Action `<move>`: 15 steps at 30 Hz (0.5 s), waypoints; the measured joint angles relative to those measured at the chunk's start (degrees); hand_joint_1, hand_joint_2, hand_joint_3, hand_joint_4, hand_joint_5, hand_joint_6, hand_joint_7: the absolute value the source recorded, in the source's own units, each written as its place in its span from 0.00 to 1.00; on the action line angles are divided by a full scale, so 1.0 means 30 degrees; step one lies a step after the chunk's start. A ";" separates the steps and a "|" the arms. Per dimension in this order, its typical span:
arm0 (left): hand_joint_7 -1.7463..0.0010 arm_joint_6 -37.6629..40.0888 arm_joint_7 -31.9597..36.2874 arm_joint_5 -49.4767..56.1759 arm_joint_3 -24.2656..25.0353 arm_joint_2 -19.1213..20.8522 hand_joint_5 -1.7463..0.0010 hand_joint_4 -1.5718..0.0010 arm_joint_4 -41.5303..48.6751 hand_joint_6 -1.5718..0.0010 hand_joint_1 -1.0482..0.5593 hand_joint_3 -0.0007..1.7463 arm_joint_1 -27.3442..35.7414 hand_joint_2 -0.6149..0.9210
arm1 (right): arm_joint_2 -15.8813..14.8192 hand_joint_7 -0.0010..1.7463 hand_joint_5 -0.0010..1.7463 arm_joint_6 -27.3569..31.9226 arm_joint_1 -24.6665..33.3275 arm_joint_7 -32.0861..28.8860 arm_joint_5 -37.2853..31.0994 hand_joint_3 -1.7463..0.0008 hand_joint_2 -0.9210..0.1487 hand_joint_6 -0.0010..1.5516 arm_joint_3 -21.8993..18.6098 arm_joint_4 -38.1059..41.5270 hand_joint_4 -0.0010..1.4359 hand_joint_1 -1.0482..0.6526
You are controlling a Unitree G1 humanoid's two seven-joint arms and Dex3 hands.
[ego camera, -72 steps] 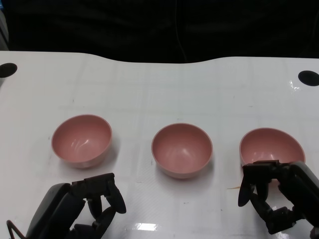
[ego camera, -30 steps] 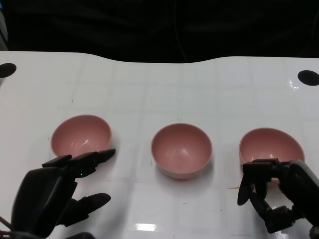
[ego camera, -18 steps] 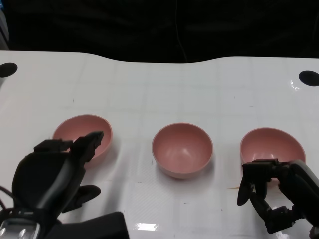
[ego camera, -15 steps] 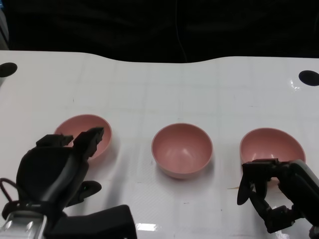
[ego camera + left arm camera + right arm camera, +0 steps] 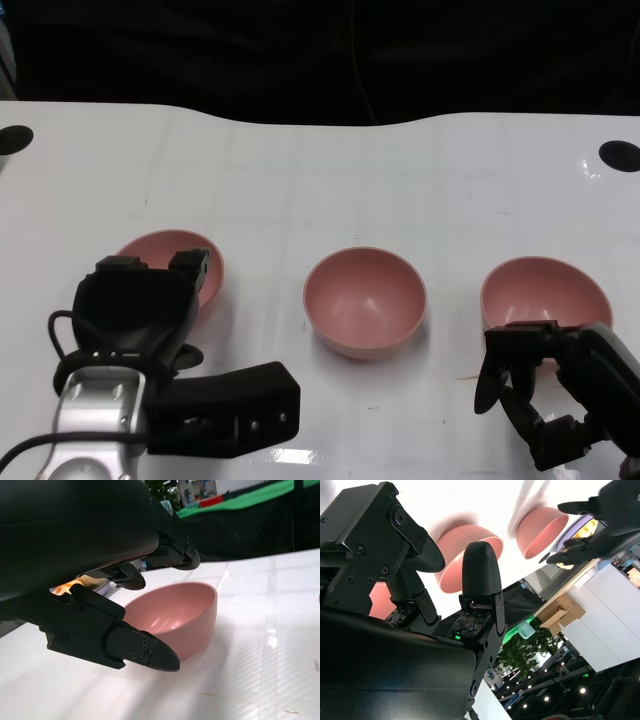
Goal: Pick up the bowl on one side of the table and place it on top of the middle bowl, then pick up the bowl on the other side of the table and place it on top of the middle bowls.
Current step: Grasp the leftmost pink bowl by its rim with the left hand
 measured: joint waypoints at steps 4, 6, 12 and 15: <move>0.99 0.0563 0.0076 -0.0023 -0.0691 -0.0175 0.88 0.67 0.2369 0.75 0.30 0.04 -0.1148 1.00 | 0.0007 0.78 1.00 0.0102 0.0053 0.0001 -0.0011 0.10 0.70 0.55 0.0004 -0.0149 0.62 0.68; 0.99 0.0711 0.0239 -0.0175 -0.0976 -0.0200 0.88 0.66 0.3634 0.74 0.30 0.05 -0.1867 1.00 | 0.0012 0.78 1.00 0.0104 0.0070 -0.0002 -0.0027 0.11 0.70 0.55 0.0006 -0.0198 0.62 0.68; 0.96 0.0771 0.0877 -0.0864 -0.1568 -0.0187 0.85 0.54 0.5576 0.65 0.33 0.06 -0.2694 1.00 | 0.0011 0.78 1.00 0.0101 0.0091 -0.0004 -0.0037 0.10 0.69 0.55 0.0004 -0.0221 0.62 0.68; 0.90 0.0049 0.2151 -0.1596 -0.1837 -0.0150 0.61 0.46 0.7359 0.44 0.38 0.06 -0.3222 1.00 | 0.0012 0.78 1.00 0.0112 0.0114 0.0000 -0.0038 0.10 0.69 0.54 0.0013 -0.0314 0.62 0.67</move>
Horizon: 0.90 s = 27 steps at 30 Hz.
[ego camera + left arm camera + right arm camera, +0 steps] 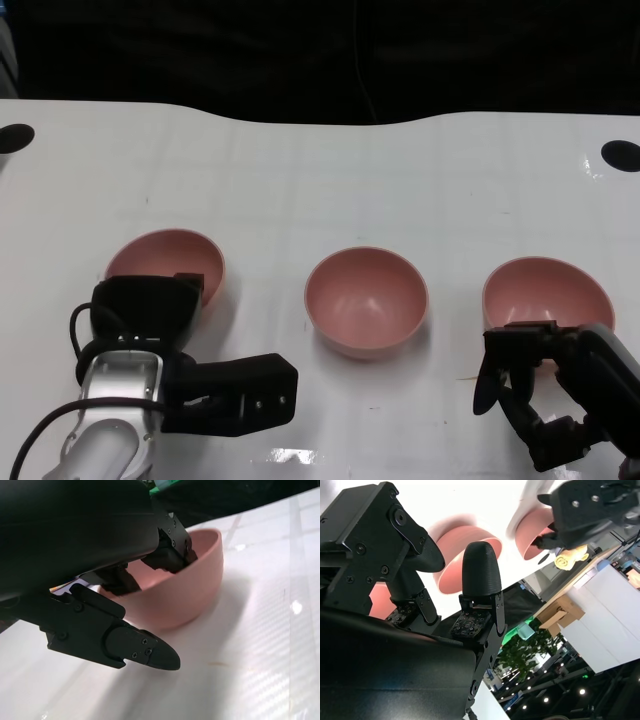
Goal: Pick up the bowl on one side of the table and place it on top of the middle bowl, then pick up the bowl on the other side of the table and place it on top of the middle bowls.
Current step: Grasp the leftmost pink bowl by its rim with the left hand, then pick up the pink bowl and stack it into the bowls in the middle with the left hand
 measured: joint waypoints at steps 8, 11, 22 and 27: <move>0.83 -0.3488 0.4512 -0.1805 -0.0446 0.0725 0.01 0.50 0.2666 0.27 0.44 0.09 -0.0926 1.00 | -0.0001 0.78 1.00 0.0119 0.0054 0.0129 0.0024 0.11 0.69 0.54 0.0031 -0.0175 0.62 0.67; 0.75 -0.3811 0.4904 -0.2255 -0.0679 0.0831 0.00 0.51 0.3260 0.31 0.43 0.09 -0.1261 1.00 | 0.0000 0.78 1.00 0.0120 0.0055 0.0129 0.0023 0.11 0.68 0.54 0.0031 -0.0181 0.62 0.68; 0.51 -0.4273 0.6084 -0.2430 -0.0801 0.1556 0.00 0.46 0.0614 0.40 0.49 0.15 -0.0972 0.99 | 0.0001 0.78 1.00 0.0155 0.0058 0.0152 0.0022 0.12 0.68 0.54 0.0044 -0.0210 0.61 0.67; 0.48 -0.4873 0.7378 -0.2433 -0.0648 0.1777 0.00 0.45 -0.1491 0.41 0.50 0.14 -0.0702 0.96 | 0.0000 0.78 1.00 0.0156 0.0058 0.0157 0.0022 0.12 0.67 0.54 0.0043 -0.0217 0.61 0.67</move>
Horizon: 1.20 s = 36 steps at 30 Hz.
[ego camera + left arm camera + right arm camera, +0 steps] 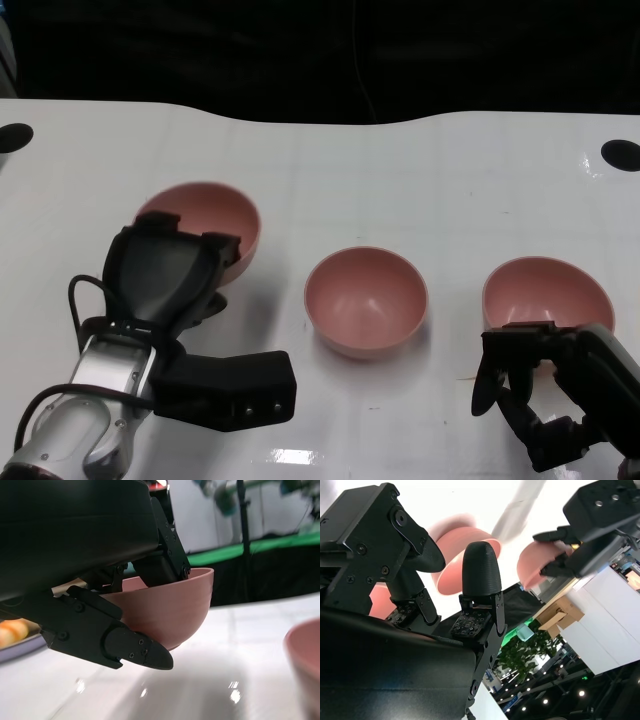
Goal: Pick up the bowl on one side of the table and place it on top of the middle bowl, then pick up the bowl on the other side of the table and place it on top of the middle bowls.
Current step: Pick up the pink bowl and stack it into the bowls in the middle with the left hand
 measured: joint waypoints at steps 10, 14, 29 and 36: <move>0.44 -0.0157 0.0097 0.0016 0.0011 0.0214 0.00 0.45 -0.1020 0.42 0.50 0.12 0.0032 0.95 | 0.0000 0.78 1.00 0.0001 0.0000 0.0010 0.0001 0.13 0.66 0.54 0.0000 -0.0001 0.60 0.67; 0.44 -0.0154 0.0097 0.0015 0.0011 0.0262 0.00 0.45 -0.1021 0.42 0.50 0.12 0.0035 0.96 | 0.0000 0.78 1.00 0.0000 0.0000 0.0012 0.0001 0.13 0.66 0.54 0.0001 -0.0001 0.60 0.67; 0.43 -0.3659 -0.0663 -0.0600 -0.1439 -0.1771 0.00 0.39 -0.1360 0.35 0.49 0.57 -0.1703 0.67 | 0.0057 0.78 1.00 0.0050 0.0060 0.0030 -0.0037 0.13 0.66 0.53 0.0133 -0.0092 0.60 0.66; 0.26 -0.4056 -0.0681 -0.0620 -0.1560 -0.1895 0.00 0.40 -0.1101 0.43 0.48 0.60 -0.1704 0.66 | 0.0057 0.78 1.00 -0.0003 0.0048 0.0029 -0.0071 0.15 0.63 0.53 0.0134 -0.0089 0.59 0.66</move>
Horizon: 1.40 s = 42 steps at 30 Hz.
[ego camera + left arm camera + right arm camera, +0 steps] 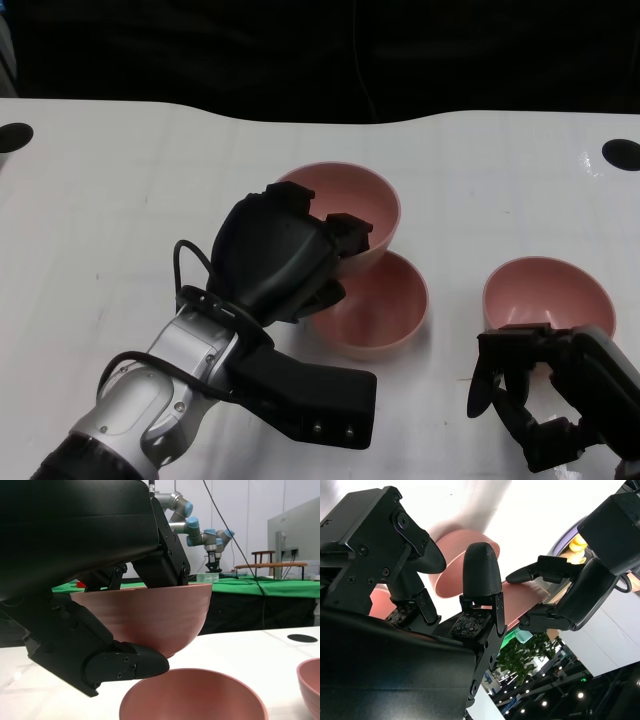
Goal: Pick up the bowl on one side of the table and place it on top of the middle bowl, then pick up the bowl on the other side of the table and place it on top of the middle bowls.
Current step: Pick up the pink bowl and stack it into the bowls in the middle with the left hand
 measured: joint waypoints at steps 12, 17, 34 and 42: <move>0.44 0.0004 -0.2327 -0.0552 -0.0558 -0.0754 0.01 0.45 0.0542 0.40 0.47 0.49 -0.0062 0.75 | 0.0001 0.79 1.00 -0.0003 0.0000 0.0000 0.0000 0.14 0.65 0.53 0.0022 0.0000 0.60 0.65; 0.39 0.0003 -0.2327 -0.0651 -0.0584 -0.0813 0.00 0.44 0.0842 0.43 0.47 0.55 -0.0081 0.73 | 0.0000 0.78 1.00 -0.0005 0.0000 0.0001 0.0000 0.14 0.64 0.52 0.0024 0.0000 0.60 0.65; 0.32 -0.0710 -0.2141 -0.1253 -0.0678 -0.1397 0.00 0.47 0.2302 0.47 0.48 0.56 -0.0246 0.74 | 0.0000 0.79 1.00 -0.0061 0.0000 0.0001 -0.0004 0.15 0.64 0.53 0.0027 0.0001 0.61 0.68; 0.74 -0.1067 -0.2238 -0.1782 -0.0714 -0.1572 0.51 0.58 0.3131 0.58 0.45 0.30 -0.0426 0.93 | 0.0000 0.78 1.00 -0.0054 0.0000 0.0011 -0.0003 0.16 0.64 0.53 0.0029 -0.0003 0.60 0.69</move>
